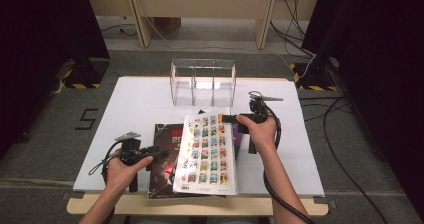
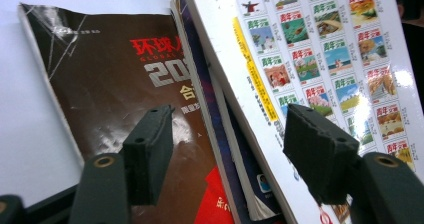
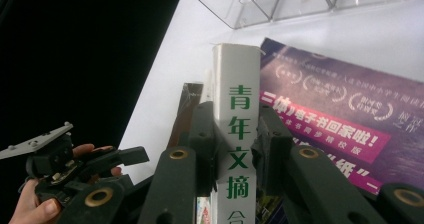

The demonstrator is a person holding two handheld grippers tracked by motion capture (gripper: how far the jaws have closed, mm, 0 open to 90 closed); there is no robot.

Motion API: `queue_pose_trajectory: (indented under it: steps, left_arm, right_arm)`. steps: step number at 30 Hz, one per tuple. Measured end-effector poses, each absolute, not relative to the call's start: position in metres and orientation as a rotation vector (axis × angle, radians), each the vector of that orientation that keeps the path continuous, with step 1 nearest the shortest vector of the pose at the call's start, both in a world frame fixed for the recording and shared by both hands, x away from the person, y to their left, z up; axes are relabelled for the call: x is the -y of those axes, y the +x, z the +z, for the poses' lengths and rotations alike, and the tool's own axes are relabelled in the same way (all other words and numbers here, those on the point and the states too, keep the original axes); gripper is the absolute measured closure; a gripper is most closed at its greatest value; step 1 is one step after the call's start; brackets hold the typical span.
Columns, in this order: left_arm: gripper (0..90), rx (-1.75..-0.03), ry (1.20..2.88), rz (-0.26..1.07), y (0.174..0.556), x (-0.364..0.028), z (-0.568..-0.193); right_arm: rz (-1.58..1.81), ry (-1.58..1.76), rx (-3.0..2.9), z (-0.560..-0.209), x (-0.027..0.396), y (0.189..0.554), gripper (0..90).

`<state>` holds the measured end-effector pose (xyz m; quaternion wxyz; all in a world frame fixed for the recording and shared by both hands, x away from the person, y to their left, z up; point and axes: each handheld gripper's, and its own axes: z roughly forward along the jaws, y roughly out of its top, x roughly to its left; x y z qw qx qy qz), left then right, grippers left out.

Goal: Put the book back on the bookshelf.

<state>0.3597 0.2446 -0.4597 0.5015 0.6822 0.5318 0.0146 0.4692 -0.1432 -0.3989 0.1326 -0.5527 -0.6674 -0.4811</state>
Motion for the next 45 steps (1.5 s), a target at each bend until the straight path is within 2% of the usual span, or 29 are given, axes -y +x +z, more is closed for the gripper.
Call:
queue_pose_trajectory:
  steps: [5,13,45]
  left_arm:
    - [32.8,-1.271,1.625,0.072,0.356,-0.250,-0.463]
    - [35.4,-1.310,1.647,0.219,0.352,-0.257,-0.461]
    - [35.9,-1.317,1.603,0.238,0.351,-0.265,-0.452]
  right_arm:
    - [-1.462,-1.595,1.985,-0.380,0.144,0.461,73.8]
    - [-1.564,-1.627,2.073,-0.353,0.143,0.448,73.9]
    - [-1.847,-1.783,2.203,-0.295,0.144,0.437,74.0]
